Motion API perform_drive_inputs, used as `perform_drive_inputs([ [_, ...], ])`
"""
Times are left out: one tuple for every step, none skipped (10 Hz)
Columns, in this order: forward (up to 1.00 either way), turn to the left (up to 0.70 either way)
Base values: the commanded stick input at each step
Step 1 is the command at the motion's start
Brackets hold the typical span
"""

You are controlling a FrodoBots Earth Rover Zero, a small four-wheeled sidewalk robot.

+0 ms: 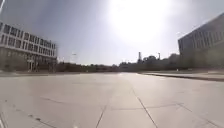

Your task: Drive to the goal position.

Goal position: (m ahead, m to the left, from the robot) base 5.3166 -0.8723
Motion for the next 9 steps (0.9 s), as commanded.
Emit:
perform_drive_inputs([
  [0.70, 0.00],
  [0.70, 0.00],
  [0.70, 0.00],
  [0.70, 0.00],
  [0.70, 0.00],
  [0.70, 0.00],
  [0.70, 0.00],
  [0.70, 0.00],
  [0.70, 0.00],
])
